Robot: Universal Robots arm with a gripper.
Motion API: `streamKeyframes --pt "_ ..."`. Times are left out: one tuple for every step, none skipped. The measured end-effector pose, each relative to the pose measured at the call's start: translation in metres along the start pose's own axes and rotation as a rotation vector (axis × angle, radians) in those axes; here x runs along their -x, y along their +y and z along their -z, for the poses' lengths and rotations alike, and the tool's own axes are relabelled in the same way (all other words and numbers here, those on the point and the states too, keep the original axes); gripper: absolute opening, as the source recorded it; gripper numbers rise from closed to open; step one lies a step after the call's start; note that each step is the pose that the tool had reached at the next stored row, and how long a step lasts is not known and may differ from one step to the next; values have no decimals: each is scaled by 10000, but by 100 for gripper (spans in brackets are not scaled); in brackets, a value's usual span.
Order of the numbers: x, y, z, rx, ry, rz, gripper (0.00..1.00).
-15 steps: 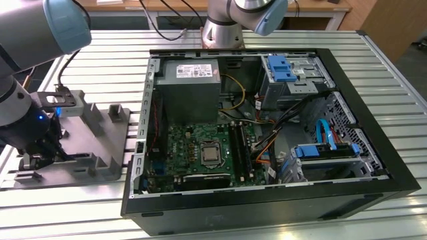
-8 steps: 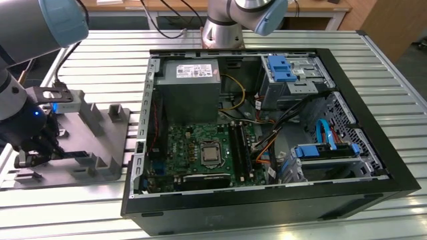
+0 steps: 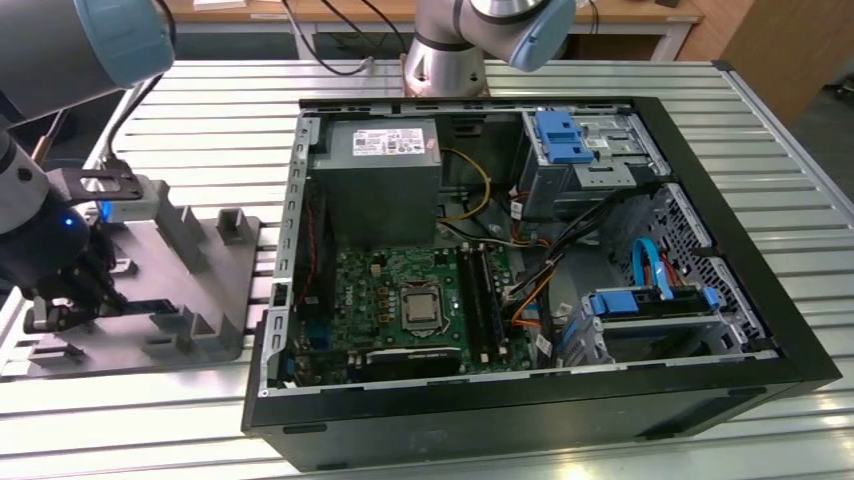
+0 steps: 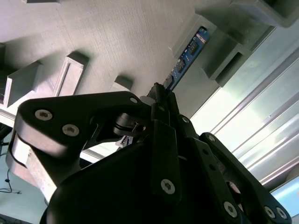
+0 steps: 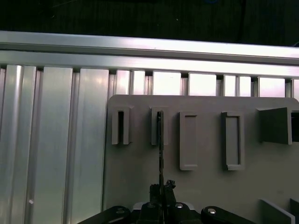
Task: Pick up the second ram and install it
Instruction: 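Pick up the second ram and move it above second insertion slot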
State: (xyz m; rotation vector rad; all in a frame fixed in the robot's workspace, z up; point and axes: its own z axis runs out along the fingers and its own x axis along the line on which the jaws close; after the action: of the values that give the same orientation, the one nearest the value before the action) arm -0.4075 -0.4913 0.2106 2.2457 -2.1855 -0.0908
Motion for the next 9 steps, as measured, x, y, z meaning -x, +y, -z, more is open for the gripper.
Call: streamKeyframes --pt "0 1 7 1 0 0 14" --pt "0 1 15 1 1 -1 14" --pt "1 1 22 0 0 0 14" --pt "1 1 28 0 -1 0 14" --pt "1 2 36 0 -1 0 14" --pt "2 2 43 1 -1 0 14" --pt "2 2 49 0 -1 1 14" --pt "2 2 57 0 -1 0 14" --pt "2 3 64 0 -1 0 14"
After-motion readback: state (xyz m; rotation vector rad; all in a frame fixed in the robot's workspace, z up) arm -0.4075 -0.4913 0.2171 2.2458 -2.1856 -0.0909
